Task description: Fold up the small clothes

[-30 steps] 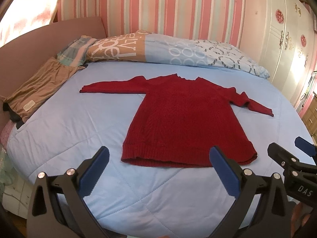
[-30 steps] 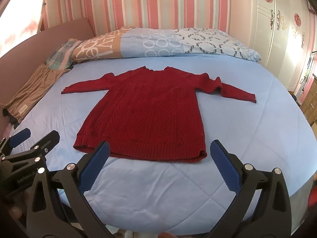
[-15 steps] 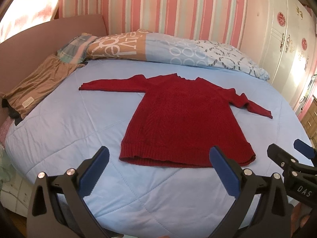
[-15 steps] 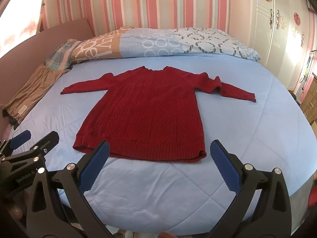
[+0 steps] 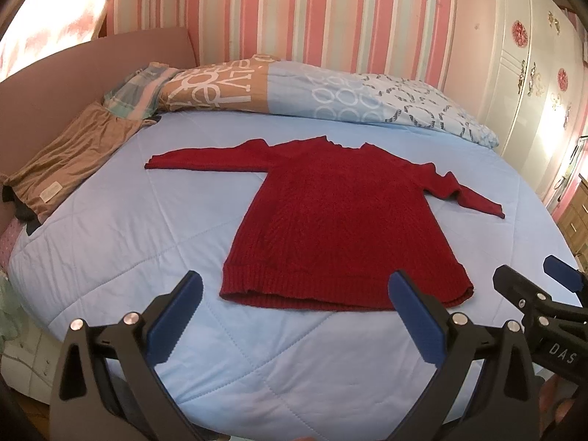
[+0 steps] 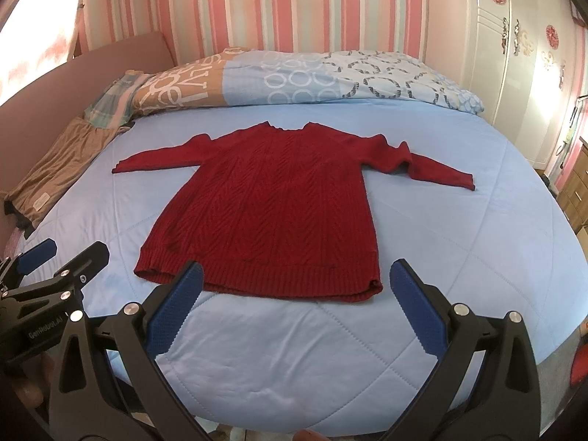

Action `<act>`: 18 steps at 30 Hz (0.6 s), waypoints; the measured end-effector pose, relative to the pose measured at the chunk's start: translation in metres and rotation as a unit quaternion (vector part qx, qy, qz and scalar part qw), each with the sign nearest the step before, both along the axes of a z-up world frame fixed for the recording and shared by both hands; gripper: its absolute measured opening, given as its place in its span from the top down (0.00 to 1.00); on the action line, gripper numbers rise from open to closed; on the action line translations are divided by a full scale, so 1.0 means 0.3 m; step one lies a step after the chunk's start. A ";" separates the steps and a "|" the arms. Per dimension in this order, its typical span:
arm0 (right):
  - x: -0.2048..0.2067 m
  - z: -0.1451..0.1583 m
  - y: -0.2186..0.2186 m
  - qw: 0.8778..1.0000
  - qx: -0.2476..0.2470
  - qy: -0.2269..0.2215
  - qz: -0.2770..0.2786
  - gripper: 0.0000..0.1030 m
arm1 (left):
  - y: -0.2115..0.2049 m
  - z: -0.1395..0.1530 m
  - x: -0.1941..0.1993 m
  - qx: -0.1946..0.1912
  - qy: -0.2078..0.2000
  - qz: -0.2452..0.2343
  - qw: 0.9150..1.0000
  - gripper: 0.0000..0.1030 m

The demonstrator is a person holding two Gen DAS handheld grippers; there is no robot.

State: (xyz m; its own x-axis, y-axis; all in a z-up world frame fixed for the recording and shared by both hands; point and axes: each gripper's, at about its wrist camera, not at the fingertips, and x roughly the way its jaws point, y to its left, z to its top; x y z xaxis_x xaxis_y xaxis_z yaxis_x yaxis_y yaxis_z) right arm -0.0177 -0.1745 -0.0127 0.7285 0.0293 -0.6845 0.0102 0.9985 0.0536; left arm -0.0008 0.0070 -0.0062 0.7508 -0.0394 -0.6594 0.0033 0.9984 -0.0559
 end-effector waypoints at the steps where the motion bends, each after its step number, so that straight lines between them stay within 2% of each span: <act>1: 0.001 0.002 0.000 1.000 -0.002 -0.001 0.001 0.03 | 0.000 -0.001 -0.001 -0.001 0.000 0.001 1.000 0.02; 18: 0.009 0.010 -0.021 1.000 0.004 0.009 0.003 0.03 | 0.000 0.021 0.000 0.004 0.004 0.001 1.000 0.02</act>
